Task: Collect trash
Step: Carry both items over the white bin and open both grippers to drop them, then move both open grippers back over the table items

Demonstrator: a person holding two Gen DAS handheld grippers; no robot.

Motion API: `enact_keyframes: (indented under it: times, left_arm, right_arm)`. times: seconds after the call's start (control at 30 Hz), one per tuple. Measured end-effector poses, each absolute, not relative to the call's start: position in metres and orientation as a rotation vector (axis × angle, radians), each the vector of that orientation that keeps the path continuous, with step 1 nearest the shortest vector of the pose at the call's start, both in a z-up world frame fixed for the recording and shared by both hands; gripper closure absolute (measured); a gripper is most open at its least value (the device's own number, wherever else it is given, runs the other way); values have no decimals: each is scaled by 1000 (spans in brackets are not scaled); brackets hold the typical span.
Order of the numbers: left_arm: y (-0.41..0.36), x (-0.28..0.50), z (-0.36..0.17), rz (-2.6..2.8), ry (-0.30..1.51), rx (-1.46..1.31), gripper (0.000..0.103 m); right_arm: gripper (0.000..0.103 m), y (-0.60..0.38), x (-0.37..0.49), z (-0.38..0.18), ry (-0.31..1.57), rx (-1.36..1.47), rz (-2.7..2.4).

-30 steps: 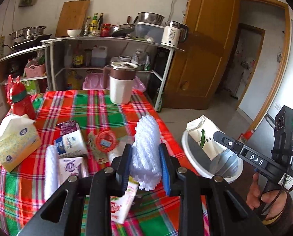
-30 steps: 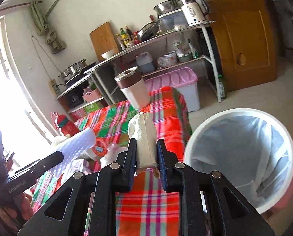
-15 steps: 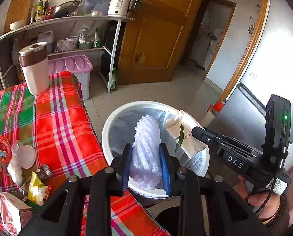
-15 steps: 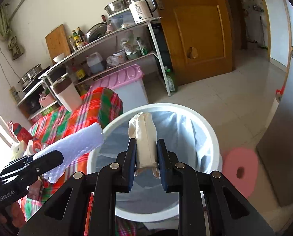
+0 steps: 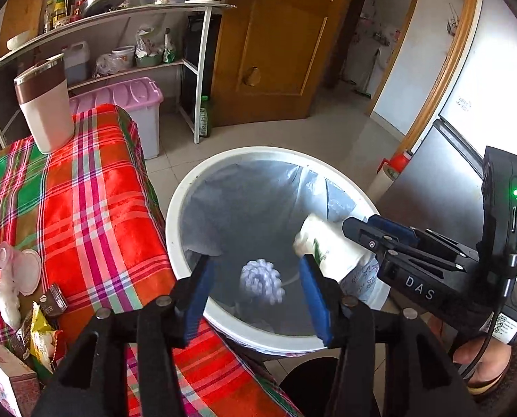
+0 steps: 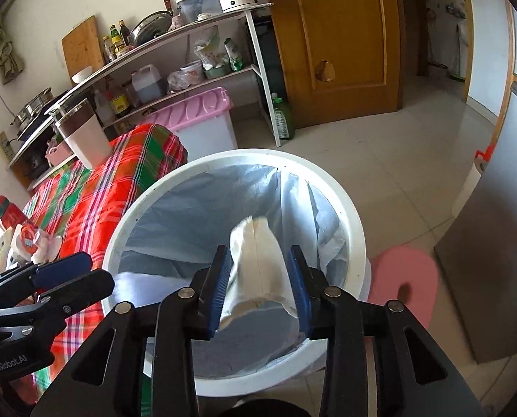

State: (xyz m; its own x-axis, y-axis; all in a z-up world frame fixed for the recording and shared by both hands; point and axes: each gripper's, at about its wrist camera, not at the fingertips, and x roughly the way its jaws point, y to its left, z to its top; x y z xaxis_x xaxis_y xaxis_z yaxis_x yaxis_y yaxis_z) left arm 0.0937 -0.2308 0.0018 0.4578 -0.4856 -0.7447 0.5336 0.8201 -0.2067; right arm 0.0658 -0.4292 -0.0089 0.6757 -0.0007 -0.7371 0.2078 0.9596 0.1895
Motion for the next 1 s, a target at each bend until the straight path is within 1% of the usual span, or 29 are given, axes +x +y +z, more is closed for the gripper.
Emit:
enact_keyframes:
  times: [0.03,0.2,0.4,0.5,0.57,0.63,0.83,1.0]
  left_arm:
    - [-228,96,3,-629,897,48,47]
    - [-203,90,14,-607,855,26,38]
    - [-153,67,31,-502,753,64,34]
    - [-122,58,40,-463,727,32,32]
    - [-98,52,44,-404,698,39,28]
    - [-78,47,45,-342,685,49,28]
    - [-22,40,31,-268,707,21,25]
    - [5,36,11,-283,762,-29,25]
  right_arm:
    - [55,-428,65,-8,822,269,-122]
    - [55,-420,60,0,800,271,-119]
    - [55,-387,50,20,733,256,-39]
    - [54,-361,48,28,704,229,16]
    - [52,-344,48,31,695,219,59]
    - [51,-325,48,33,691,202,103]
    - [49,-274,52,27,701,143,206]
    - [48,-244,59,15,742,135,244]
